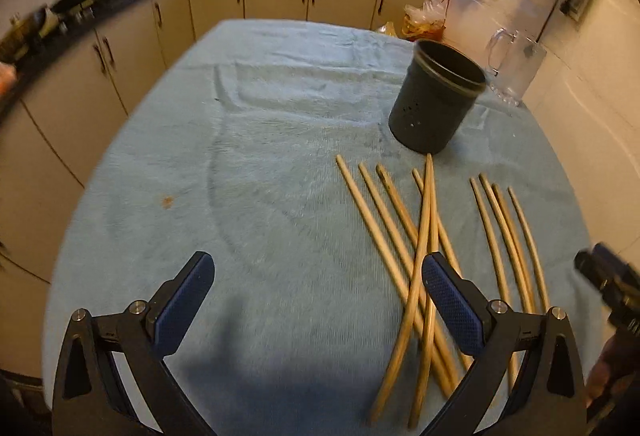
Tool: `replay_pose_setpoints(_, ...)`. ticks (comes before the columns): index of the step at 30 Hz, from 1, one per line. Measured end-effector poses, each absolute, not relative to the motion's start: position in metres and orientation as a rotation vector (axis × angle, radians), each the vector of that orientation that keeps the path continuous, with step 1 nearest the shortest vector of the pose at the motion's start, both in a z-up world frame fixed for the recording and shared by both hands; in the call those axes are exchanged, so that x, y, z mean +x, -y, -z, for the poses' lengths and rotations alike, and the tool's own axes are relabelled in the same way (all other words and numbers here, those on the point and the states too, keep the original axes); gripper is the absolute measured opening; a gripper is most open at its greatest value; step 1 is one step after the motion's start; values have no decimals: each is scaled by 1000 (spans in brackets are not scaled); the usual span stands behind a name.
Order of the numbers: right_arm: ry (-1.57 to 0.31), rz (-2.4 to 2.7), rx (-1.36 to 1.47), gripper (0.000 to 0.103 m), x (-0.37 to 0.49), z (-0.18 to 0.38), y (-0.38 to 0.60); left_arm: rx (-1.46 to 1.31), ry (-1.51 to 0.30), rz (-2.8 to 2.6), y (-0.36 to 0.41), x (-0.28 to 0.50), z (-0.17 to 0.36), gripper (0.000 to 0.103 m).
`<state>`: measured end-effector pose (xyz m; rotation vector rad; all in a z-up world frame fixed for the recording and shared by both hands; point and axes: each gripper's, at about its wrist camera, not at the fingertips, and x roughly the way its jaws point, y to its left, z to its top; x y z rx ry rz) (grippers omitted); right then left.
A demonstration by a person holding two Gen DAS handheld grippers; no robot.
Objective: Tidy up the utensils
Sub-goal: 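Close the left tool on one wooden chopstick while the right tool grasps another, then carry both chopsticks over the black cup and open both tools to drop them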
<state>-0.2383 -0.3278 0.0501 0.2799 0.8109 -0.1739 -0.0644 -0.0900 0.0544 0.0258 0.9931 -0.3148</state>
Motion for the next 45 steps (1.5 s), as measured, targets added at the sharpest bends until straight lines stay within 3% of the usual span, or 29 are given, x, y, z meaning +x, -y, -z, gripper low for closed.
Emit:
replay_pose_setpoints(3, -880, 157, 252, 91, -216, -40, 330, 1, -1056, 343, 100, -38, -43, 83)
replay_pose_setpoints(5, -912, 155, 233, 76, -206, -35, 331, -13, -1113, 366, 107, -24, -32, 66)
replay_pose_setpoints(17, -1050, 188, 158, 42, -166, -2, 337, 93, -1121, 342, 132, -2, -12, 25)
replay_pose_setpoints(25, -1141, 183, 127, 42, -142, -3, 337, 114, -1123, 316, 141, 12, -13, 25)
replay_pose_setpoints(27, -1206, 163, 150, 43, -128, -4, 340, 106, -1110, 303, 137, 8, -15, 10)
replay_pose_setpoints(28, -1225, 143, 154, 38, -122, -5, 341, 79, -1113, 312, 134, 8, -16, 7)
replay_pose_setpoints(29, -1230, 127, 149, 17, -117, -5, 341, 54, -1118, 322, 132, 9, -17, 5)
replay_pose_setpoints(30, -1236, 113, 148, 8, -111, -5, 343, 11, -1124, 335, 127, 7, -20, 5)
replay_pose_setpoints(45, -856, 29, 225, 7, -187, -105, 333, 22, -733, 416, 96, -106, -155, 5)
